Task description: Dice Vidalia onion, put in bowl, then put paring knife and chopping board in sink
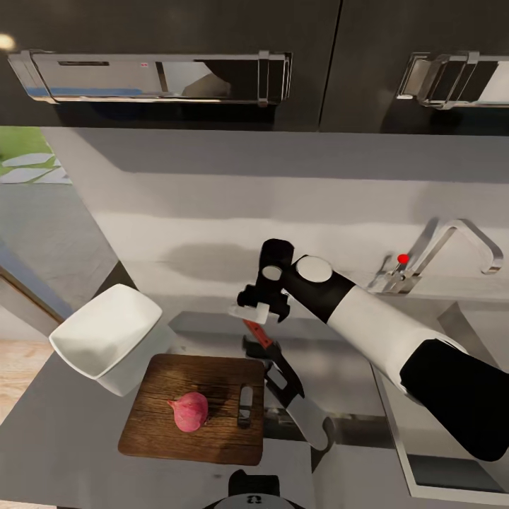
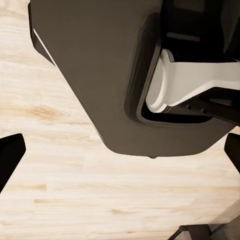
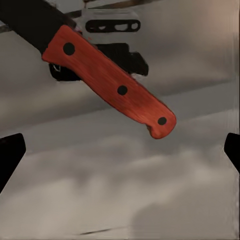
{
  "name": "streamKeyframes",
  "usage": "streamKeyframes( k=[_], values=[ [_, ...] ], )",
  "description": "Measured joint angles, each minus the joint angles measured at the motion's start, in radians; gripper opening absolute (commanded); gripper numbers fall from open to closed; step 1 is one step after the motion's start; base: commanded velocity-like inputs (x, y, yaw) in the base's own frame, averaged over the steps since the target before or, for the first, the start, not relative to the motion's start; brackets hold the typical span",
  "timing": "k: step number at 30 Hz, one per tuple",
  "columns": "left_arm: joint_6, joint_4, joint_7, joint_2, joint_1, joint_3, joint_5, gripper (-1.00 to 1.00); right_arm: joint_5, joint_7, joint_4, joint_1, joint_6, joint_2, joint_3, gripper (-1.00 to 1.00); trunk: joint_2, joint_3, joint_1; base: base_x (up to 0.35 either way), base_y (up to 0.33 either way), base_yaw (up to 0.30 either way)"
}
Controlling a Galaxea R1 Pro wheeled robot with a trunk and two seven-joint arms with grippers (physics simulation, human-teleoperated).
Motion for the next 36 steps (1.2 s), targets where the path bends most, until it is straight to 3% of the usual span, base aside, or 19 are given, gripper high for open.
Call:
streamKeyframes(
  k=[4, 7, 21, 36],
  values=[
    [0.000, 0.000, 0.000, 0.000, 0.000, 0.000, 0.000, 1.00, -0.062, 0.001, 0.001, 0.000, -0.015, -0.006, 0.000, 1.00, 0.000, 0.000, 0.000, 0.000, 0.000, 0.000],
    [0.000, 0.000, 0.000, 0.000, 0.000, 0.000, 0.000, 1.00, -0.077, 0.001, 0.005, 0.000, -0.017, -0.006, 0.000, 1.00, 0.000, 0.000, 0.000, 0.000, 0.000, 0.000],
    [0.000, 0.000, 0.000, 0.001, 0.000, 0.000, 0.000, 1.00, -0.078, 0.001, 0.009, 0.000, -0.007, -0.008, 0.000, 1.00, 0.000, 0.000, 0.000, 0.000, 0.000, 0.000],
    [0.000, 0.000, 0.000, 0.001, 0.000, 0.000, 0.000, 1.00, -0.073, 0.004, 0.021, 0.000, -0.007, -0.010, 0.002, 1.00, 0.000, -0.022, 0.000, 0.000, 0.000, 0.000]
  ],
)
